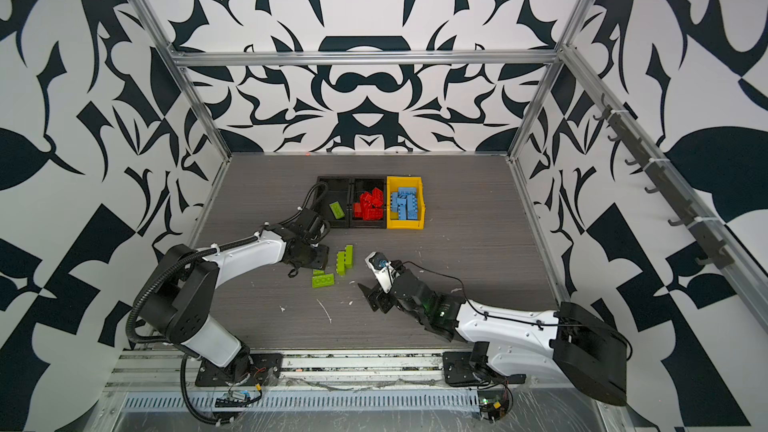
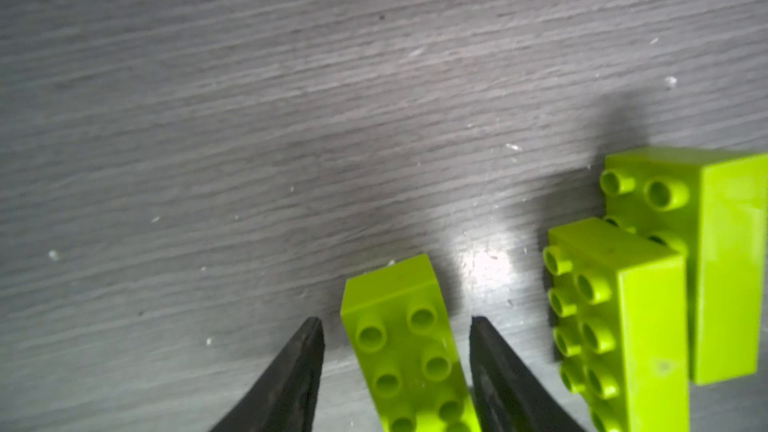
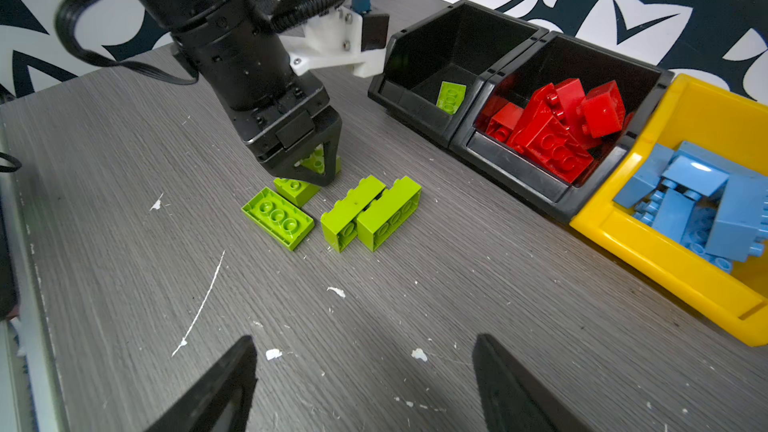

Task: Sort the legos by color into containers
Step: 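Lower the left gripper around a small lime-green 2x2 brick and close, then carry the green brick with the left gripper into the empty black bin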

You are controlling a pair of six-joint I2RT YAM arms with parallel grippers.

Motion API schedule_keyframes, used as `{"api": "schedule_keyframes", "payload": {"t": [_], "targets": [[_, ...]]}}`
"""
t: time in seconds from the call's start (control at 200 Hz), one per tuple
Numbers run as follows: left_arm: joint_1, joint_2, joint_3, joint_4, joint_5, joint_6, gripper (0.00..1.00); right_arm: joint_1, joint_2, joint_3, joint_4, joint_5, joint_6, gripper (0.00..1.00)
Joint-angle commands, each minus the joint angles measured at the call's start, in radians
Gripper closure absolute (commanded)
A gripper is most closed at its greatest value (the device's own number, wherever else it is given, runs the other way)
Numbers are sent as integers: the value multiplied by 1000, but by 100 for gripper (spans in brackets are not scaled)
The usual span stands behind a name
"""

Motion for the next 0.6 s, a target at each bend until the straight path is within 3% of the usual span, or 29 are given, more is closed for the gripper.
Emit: {"api": "schedule_keyframes", "payload": {"t": [0.0,0.35,0.595], "targets": [[-8,-8,-6,-32,-14,-16,41,1,1,43,17,4,-9,16],[-19,86,39,-24,-32,4,51,1,4,43,16,3,-11,16],[-19,95,74,-39,-45,17,71,0,6,46,16,2,-10,16]]}}
